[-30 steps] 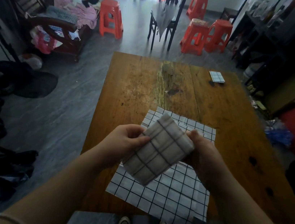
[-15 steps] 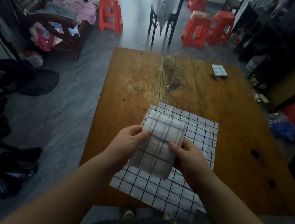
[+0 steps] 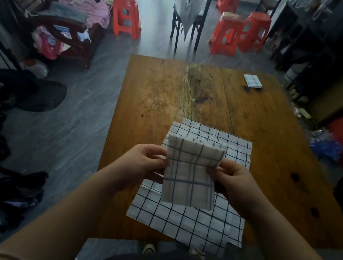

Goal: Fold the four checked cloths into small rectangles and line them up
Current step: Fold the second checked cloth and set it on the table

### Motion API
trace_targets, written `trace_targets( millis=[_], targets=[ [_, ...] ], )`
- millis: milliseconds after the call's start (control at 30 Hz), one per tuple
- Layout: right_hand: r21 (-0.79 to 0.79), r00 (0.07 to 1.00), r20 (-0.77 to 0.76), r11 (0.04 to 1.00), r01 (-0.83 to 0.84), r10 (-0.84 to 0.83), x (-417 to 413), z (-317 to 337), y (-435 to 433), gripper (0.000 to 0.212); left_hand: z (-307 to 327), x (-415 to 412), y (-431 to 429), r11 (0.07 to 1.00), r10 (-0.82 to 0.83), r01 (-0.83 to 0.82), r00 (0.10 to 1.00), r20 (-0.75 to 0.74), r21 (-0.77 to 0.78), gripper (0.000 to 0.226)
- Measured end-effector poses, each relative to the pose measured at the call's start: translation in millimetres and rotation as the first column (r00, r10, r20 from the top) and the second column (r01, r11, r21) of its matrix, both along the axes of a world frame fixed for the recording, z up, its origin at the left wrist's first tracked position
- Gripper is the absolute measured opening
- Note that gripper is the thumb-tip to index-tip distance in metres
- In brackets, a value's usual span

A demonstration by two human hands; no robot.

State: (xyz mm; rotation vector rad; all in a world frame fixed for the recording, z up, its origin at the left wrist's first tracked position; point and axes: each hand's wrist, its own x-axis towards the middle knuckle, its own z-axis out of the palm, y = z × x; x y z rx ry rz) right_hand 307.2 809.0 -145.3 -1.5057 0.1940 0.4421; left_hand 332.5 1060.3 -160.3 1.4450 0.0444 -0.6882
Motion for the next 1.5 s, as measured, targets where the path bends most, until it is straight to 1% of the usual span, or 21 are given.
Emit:
trace_targets(
  millis=[67, 200, 267, 333, 400, 467, 567, 667, 700, 767, 833, 933, 1033, 1067, 1133, 1200, 1367, 1500],
  targets=[
    [-0.016, 1.0, 0.007, 1.0, -0.014, 0.015, 0, -1, -2, 0.02, 0, 0, 1, 1.0, -0.003, 0.004, 1.0, 0.022, -0.008, 0.02],
    [-0.057, 1.0, 0.012, 0.998, -0.004, 0.005, 1, -3, -3, 0.035, 3, 0, 0, 1.0, 0.021, -0.022, 0.999, 0.041, 0.014, 0.022],
    [-0.076, 1.0, 0.017, 0.997, -0.006, 0.007, 1, -3, -3, 0.037, 3, 0, 0, 0.999, 0.01, -0.014, 0.998, 0.068, 0.053, 0.023],
    [-0.104, 0.999, 0.035, 0.994, -0.028, 0.032, 2, -4, -5, 0.04, 2, 1, 0, 0.995, -0.011, 0.001, 0.995, 0.104, 0.095, 0.023],
    [-0.123, 0.995, 0.053, 0.99, -0.074, 0.081, 2, -6, -8, 0.043, 2, 2, 1, 0.995, -0.017, 0.005, 0.992, 0.122, 0.099, 0.022],
    [-0.147, 0.989, 0.068, 0.982, -0.12, 0.131, 4, -8, -11, 0.038, 2, 1, 0, 0.995, -0.022, 0.007, 0.988, 0.15, 0.101, 0.019],
    [-0.275, 0.97, 0.129, 0.947, -0.165, 0.206, 6, -9, -12, 0.021, 4, 2, -4, 0.978, -0.077, 0.025, 0.965, 0.249, 0.207, 0.015],
    [-0.422, 0.955, 0.203, 0.899, -0.116, 0.218, 7, -9, -2, 0.021, 5, 2, -9, 0.946, -0.183, 0.074, 0.925, 0.333, 0.316, 0.017],
    [-0.462, 0.951, 0.213, 0.88, -0.105, 0.225, 7, -9, 4, 0.018, 5, 2, -10, 0.937, -0.209, 0.084, 0.913, 0.351, 0.339, 0.018],
    [-0.575, 0.932, 0.217, 0.809, -0.117, 0.289, 9, -8, 16, 0.01, 3, 3, -14, 0.932, -0.228, 0.09, 0.898, 0.377, 0.351, 0.017],
    [-0.664, 0.914, 0.226, 0.74, -0.109, 0.338, 10, -8, 25, 0.005, 2, 3, -18, 0.942, -0.215, 0.092, 0.904, 0.369, 0.323, 0.014],
    [-0.675, 0.922, 0.243, 0.735, -0.063, 0.302, 10, -11, 29, 0.005, -2, 2, -24, 0.959, -0.16, 0.067, 0.931, 0.328, 0.276, 0.02],
    [-0.66, 0.94, 0.232, 0.75, -0.037, 0.251, 10, -11, 25, 0.007, -6, 0, -28, 0.956, -0.104, 0.011, 0.947, 0.303, 0.295, 0.023],
    [-0.648, 0.947, 0.231, 0.761, -0.023, 0.224, 10, -12, 23, 0.007, -8, -1, -28, 0.947, -0.114, 0.018, 0.952, 0.284, 0.32, 0.022],
    [-0.614, 0.96, 0.232, 0.789, 0.02, 0.155, 10, -12, 19, 0.005, -13, -4, -27, 0.917, -0.194, 0.082, 0.947, 0.257, 0.39, 0.015],
    [-0.575, 0.97, 0.222, 0.816, 0.049, 0.099, 9, -12, 17, 0.006, -17, -7, -26, 0.9, -0.235, 0.112, 0.938, 0.253, 0.422, 0.015],
    [-0.529, 0.977, 0.195, 0.848, 0.032, 0.084, 6, -13, 18, 0.005, -21, -10, -25, 0.903, -0.216, 0.092, 0.941, 0.26, 0.42, 0.014],
    [-0.533, 0.971, 0.225, 0.844, 0.055, 0.079, 8, -14, 19, 0.006, -22, -8, -24, 0.916, -0.192, 0.086, 0.952, 0.239, 0.391, 0.014]
  ],
)
